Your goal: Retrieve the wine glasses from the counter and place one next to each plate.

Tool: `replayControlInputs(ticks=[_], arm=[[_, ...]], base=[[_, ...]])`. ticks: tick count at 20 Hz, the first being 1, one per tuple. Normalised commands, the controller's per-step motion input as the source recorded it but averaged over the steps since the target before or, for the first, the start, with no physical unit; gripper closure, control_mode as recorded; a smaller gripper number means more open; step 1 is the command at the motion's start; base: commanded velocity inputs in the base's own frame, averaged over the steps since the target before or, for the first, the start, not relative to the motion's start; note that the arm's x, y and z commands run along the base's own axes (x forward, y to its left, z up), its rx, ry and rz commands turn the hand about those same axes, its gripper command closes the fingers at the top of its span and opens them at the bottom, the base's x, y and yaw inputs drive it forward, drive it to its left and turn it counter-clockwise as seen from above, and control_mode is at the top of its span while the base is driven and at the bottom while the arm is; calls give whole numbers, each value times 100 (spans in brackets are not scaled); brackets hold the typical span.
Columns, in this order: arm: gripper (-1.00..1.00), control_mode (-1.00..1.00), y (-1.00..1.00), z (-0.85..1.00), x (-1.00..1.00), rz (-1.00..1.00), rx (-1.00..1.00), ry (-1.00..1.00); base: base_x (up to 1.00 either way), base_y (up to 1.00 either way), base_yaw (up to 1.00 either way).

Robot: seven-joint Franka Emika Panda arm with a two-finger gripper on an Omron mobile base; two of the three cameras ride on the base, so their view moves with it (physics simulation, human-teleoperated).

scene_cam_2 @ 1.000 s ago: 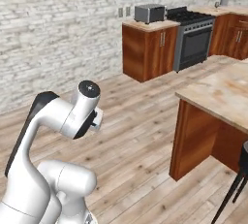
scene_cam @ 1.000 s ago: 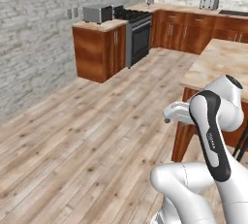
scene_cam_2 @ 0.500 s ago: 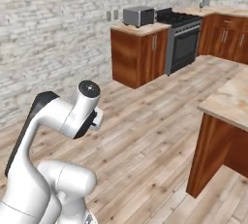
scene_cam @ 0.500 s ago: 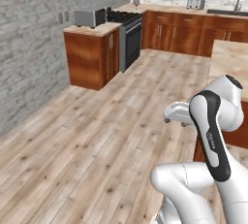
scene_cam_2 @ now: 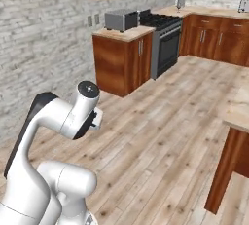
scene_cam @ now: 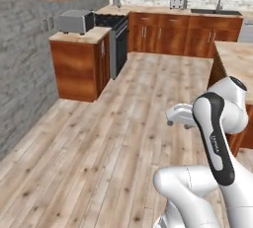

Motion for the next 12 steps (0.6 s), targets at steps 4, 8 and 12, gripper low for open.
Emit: replayControlInputs(ticks=[4,8,12], arm=[[-100,100,0,0,0,0,0,0],[-100,100,0,0,0,0,0,0],[-100,100,0,0,0,0,0,0]], base=[[100,38,-35],[100,29,-34],[100,23,-31]])
